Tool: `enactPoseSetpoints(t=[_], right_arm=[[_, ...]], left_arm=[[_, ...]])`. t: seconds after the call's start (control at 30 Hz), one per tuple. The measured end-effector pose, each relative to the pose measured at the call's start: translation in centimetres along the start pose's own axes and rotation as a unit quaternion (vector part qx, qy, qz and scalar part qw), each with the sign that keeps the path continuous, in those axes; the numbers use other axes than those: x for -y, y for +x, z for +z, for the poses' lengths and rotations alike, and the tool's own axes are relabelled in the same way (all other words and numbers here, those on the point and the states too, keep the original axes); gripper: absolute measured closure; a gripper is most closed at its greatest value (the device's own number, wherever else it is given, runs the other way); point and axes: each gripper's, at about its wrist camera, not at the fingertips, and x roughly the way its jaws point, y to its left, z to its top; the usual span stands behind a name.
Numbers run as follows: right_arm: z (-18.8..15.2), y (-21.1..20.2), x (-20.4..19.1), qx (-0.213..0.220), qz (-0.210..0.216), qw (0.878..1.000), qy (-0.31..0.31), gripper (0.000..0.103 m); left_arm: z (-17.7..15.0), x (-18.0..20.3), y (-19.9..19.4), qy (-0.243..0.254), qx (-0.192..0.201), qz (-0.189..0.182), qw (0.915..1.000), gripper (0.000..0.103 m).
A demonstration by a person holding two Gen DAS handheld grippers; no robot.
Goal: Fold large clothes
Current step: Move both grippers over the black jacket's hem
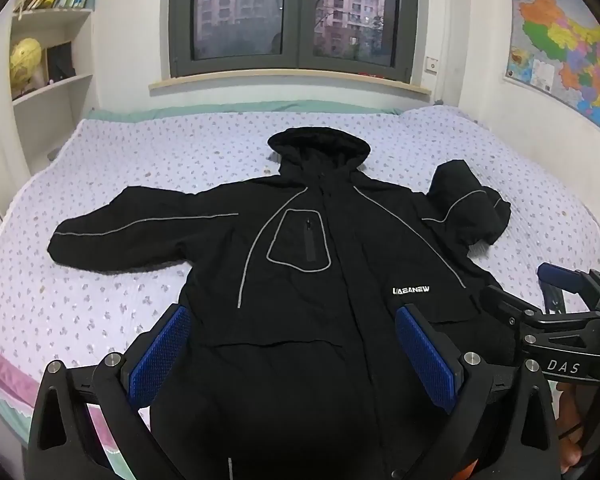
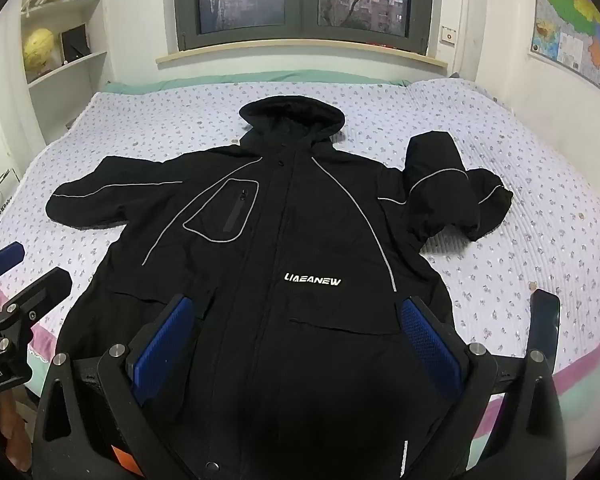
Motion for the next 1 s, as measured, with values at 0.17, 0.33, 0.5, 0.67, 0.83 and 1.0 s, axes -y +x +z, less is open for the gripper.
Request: enactPoseSetpoints(t=[0.17,0.33,0.5,0.67,0.83,1.0], right_arm=[[0.0,0.0,-0.1,0.001,0.0,1.0,-0.002,0.0],[0.0,0.0,0.0,0.002,0.001,1.0,-0.001,0.0],[0.1,0.1,0.3,0.007,0.003,1.0,0.002,0.0],[0.0,1.3,2.2,0.029,0.012,0.999,0.029,0.0],[0.8,4.2,5.2,0.053,0.027,0.997,0.055,0.0],[2.9,9.2,9.7,0.063,0.034,0.992,0.102,0.0]], left_arm=[[-0.3,-0.3,0.1,0.0,0.002,-0.001,1.0,0.001],[-0.7,-0.1,0.1,0.003,0.002,-0.003,1.0,0.001],[1.4,1.1,0.2,0.009,0.004,-0.001,0.9999,0.001],[4.0,2.4,1.2,0.019,0.024,0.001,0.9995,0.001],[6.5,5.0,6.6,0.027,0.0,-0.03,0.9992,0.001],[9.7,8.9,15.8,0.068,-0.043,-0.048,0.9956,0.001]])
